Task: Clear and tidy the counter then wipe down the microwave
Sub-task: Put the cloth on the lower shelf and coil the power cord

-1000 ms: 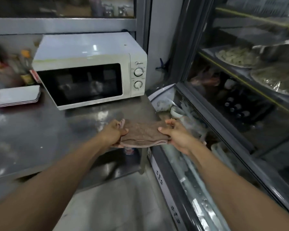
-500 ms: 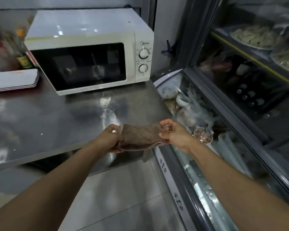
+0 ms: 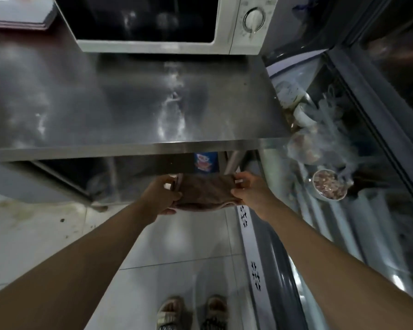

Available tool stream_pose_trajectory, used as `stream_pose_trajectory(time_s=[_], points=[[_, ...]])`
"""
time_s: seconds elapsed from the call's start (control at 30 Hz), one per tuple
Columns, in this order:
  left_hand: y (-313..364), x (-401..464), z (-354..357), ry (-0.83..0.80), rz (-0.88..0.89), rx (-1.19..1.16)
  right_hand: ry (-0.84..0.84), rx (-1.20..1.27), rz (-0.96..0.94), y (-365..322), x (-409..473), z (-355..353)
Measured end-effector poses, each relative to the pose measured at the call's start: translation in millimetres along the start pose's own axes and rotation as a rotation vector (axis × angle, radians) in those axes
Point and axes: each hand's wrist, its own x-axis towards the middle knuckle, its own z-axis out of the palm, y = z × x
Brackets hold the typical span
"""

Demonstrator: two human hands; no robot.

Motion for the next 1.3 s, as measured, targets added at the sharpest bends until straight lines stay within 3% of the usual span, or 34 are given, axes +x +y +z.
stream_pose_trajectory(time_s=[0.27,0.57,1.0,1.3], points=[[-93.4,96.2,29.5,0.045,-0.063,-0.105,0.008,-0.084,0.037,107.4,89.5,38.2],[-175.2,223.3,52.9,0.104,-0.019,-0.015,0.046,-0.174,-0.03,207.3,199.0,82.6],[-229.9,410.3,74.1,0.238,0.111,-0.033,0.171,-0.363,-0.107,263.9,364.8,122.9],[-243.2,475.1,78.4,0.34,0.255,0.176,0.291,-0.381,-0.163,284.8,414.1,138.2]])
